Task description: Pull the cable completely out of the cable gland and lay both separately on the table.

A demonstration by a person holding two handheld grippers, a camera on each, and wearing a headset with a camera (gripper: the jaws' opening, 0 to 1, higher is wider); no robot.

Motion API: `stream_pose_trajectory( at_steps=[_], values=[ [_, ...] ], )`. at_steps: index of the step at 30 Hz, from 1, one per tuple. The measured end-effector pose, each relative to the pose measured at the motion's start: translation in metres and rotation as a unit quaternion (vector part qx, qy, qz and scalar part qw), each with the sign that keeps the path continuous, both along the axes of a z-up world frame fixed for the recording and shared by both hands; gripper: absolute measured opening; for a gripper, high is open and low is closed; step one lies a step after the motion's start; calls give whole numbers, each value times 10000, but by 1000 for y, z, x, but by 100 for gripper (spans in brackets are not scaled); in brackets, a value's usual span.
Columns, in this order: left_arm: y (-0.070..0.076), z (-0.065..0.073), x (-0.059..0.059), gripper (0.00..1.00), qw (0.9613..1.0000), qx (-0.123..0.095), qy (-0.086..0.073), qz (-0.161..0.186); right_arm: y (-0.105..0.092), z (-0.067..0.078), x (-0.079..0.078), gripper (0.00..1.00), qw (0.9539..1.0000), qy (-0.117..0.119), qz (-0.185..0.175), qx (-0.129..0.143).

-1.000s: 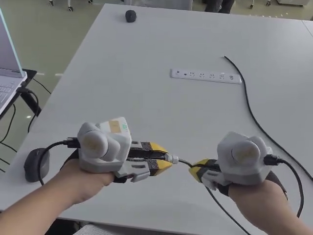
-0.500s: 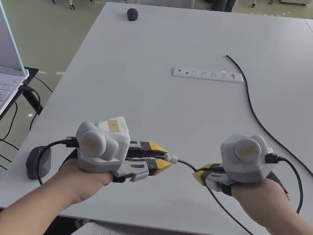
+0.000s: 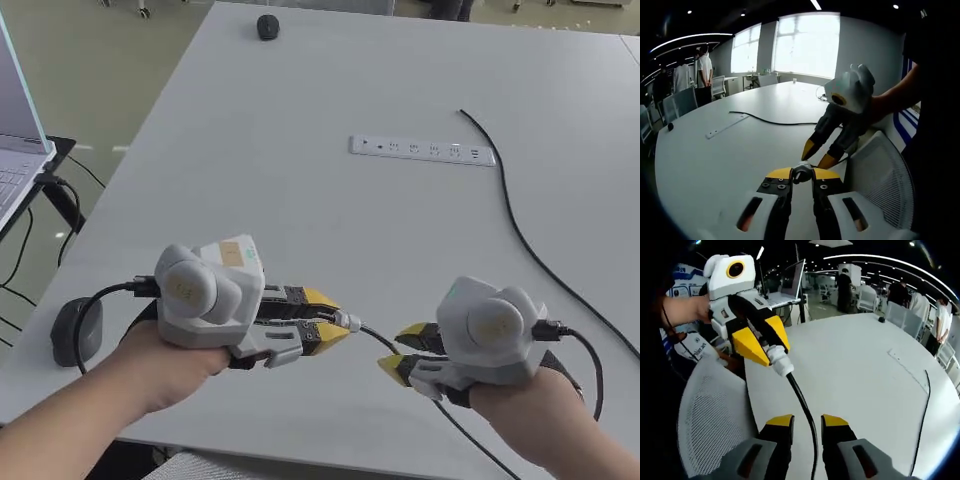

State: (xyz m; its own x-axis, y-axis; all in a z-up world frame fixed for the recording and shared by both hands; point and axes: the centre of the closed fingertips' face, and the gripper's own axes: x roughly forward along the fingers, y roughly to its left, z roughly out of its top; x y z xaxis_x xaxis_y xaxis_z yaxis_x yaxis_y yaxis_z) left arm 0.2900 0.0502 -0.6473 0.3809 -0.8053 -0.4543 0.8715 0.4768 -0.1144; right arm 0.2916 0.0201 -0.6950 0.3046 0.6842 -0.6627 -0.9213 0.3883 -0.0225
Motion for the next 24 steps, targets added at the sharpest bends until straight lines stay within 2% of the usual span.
stream_pose_trajectory(
  at_steps=[3,5,8,9,13,16,19,22,24],
  values=[
    [0,0,-1,15,10000,4,5,-6,9,14,-5,19,9981,-452,414,-59],
    [1,0,-2,15,10000,4,10,-6,14,18,-8,18,9966,-585,565,-89],
    [1,0,-2,15,10000,17,5,-10,19,16,-10,18,9960,-609,640,-135],
    [1,0,-2,15,10000,15,-1,-11,19,15,-7,18,9951,-700,668,-204],
    [1,1,-4,15,10000,19,-11,-16,23,16,-3,20,9949,-734,678,-149],
    [2,1,-5,15,10000,22,-15,-25,25,14,-3,14,9928,-796,871,-221],
    [2,0,-6,15,10000,35,-12,-27,25,12,-3,10,9929,-724,907,-254],
    [3,1,-6,15,10000,20,-19,-19,26,12,-6,2,9941,-572,903,-159],
    [2,2,-7,15,10000,16,-9,-27,26,12,-7,0,9942,-564,897,-160]
  ],
)
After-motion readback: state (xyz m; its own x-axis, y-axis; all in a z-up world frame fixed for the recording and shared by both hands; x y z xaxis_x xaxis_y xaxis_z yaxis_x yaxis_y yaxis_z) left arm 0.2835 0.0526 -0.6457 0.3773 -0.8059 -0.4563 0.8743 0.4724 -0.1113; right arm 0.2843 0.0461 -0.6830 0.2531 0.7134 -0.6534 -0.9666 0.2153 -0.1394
